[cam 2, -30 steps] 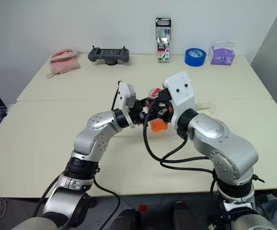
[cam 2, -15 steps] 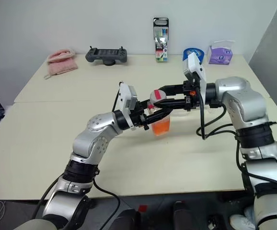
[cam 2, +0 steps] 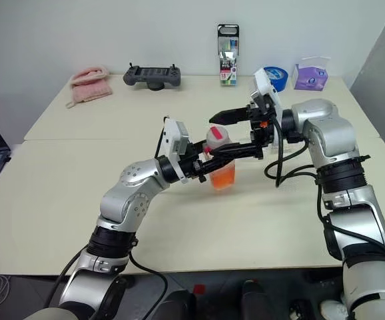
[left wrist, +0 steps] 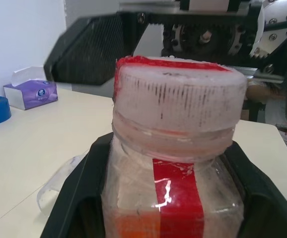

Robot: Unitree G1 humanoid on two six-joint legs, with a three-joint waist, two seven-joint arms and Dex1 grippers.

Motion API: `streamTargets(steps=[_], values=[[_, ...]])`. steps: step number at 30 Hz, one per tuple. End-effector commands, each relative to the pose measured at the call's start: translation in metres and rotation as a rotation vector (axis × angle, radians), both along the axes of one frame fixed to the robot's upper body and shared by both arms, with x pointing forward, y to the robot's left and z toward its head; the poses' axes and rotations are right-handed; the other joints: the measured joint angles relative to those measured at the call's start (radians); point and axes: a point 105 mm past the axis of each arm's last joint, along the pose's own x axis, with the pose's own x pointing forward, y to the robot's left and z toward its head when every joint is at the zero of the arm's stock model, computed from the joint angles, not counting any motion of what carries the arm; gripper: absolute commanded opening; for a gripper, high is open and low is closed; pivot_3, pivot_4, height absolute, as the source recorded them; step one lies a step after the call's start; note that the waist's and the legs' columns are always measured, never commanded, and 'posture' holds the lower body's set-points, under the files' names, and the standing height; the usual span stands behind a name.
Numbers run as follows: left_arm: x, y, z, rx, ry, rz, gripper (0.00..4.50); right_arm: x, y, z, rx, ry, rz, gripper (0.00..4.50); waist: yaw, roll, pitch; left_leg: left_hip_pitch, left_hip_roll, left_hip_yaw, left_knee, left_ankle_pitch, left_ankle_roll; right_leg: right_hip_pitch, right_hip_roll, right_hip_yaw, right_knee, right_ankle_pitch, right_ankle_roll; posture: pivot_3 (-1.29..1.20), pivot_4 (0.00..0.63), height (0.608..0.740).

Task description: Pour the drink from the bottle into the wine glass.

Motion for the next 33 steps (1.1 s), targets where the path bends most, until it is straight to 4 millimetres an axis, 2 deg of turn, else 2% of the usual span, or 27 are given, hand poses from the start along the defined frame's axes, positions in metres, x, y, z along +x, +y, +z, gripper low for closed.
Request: streamTargets(steps=[1,6,9,14,17,22,33], values=[[-0.006,-0.004,0.022,-0.025,-0.086,-0.026,2.14,-0.010,-0.004,0.020,0.049,-0.055,0.020,4.50,0.000,0.000,0.000,0.000,0.000,0.000,0.000,0.000,0.000,0.000,0.000,0.000,0.000,0.000,0.000,0.00,0.150,0.740],[-0.005,-0.004,0.022,-0.024,-0.085,-0.028,2.14,-0.009,-0.006,0.017,0.035,-0.069,-0.021,4.50,0.000,0.000,0.000,0.000,0.000,0.000,0.000,0.000,0.000,0.000,0.001,0.000,0.000,0.000,0.000,0.00,0.150,0.740],[-0.005,-0.003,0.021,-0.023,-0.083,-0.027,2.14,-0.006,-0.004,0.016,0.052,-0.067,-0.103,4.50,0.000,0.000,0.000,0.000,0.000,0.000,0.000,0.000,0.000,0.000,0.001,0.000,0.000,0.000,0.000,0.00,0.150,0.740],[-0.003,-0.002,0.022,-0.025,-0.084,-0.024,2.14,-0.011,-0.002,0.013,0.069,-0.067,-0.169,4.50,0.000,0.000,0.000,0.000,0.000,0.000,0.000,0.000,0.000,0.000,0.001,0.000,0.000,0.000,0.000,0.00,0.150,0.740],[-0.003,-0.002,0.021,-0.025,-0.084,-0.024,2.14,-0.008,0.001,0.007,0.046,-0.095,-0.244,4.50,0.000,0.000,0.000,0.000,0.000,0.000,0.000,0.000,0.000,0.000,0.001,0.000,0.001,0.000,0.000,0.00,0.150,0.740],[-0.003,-0.004,0.021,-0.025,-0.082,-0.029,2.14,-0.011,0.011,0.005,0.073,-0.094,-0.270,4.50,0.000,0.000,0.000,0.000,0.000,0.000,0.000,0.000,0.000,0.000,0.001,0.000,0.001,0.000,0.000,0.00,0.150,0.740],[-0.003,-0.005,0.021,-0.024,-0.081,-0.033,2.14,0.011,0.017,0.010,0.089,-0.124,-0.390,4.50,-0.001,0.000,0.000,0.000,0.000,0.000,0.000,0.000,0.000,0.000,0.001,0.000,0.001,0.000,0.000,0.00,0.150,0.740]])
